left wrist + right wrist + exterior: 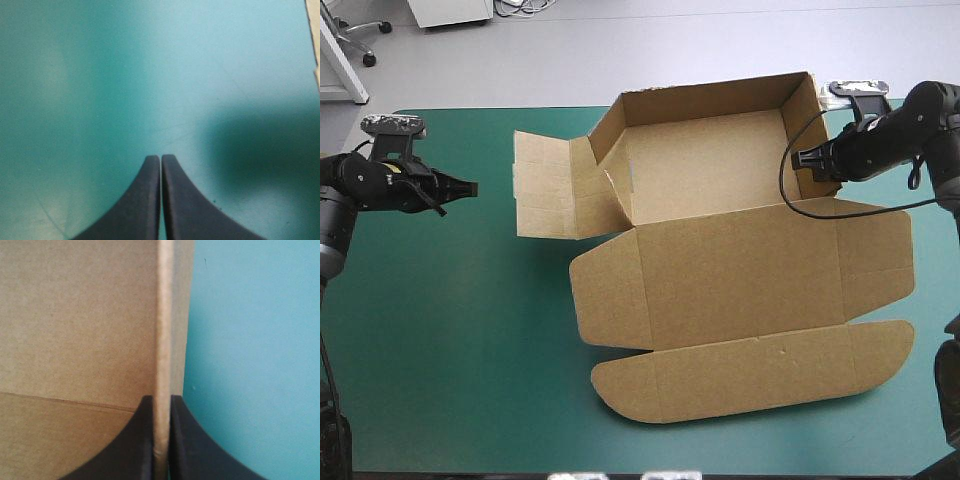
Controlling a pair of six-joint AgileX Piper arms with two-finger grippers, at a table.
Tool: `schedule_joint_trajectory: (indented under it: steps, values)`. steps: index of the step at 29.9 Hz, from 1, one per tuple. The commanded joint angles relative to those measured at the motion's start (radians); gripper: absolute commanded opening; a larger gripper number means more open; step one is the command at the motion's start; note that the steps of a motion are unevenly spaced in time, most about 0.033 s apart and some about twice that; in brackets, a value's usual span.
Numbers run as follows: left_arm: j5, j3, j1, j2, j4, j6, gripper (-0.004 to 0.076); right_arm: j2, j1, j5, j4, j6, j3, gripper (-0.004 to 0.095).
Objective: Fold the box
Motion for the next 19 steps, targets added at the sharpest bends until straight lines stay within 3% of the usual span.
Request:
schedule_joint_trajectory:
  steps: [1, 10, 19]
  values:
    - [-0.019, -0.035, 0.041, -0.005, -0.116, 0.022, 0.0000, -0.091, -0.007, 0.001, 0.056, -0.006, -0.027, -0.0028]
    - [0.013, -0.003, 0.165, 0.064, -0.398, 0.163, 0.0000, -0.164, -0.007, 0.001, 0.062, -0.008, -0.027, -0.0028]
    - [0.017, 0.119, 0.168, 0.098, -0.576, 0.312, 0.0000, -0.171, -0.005, 0.001, 0.262, -0.058, -0.027, -0.0028]
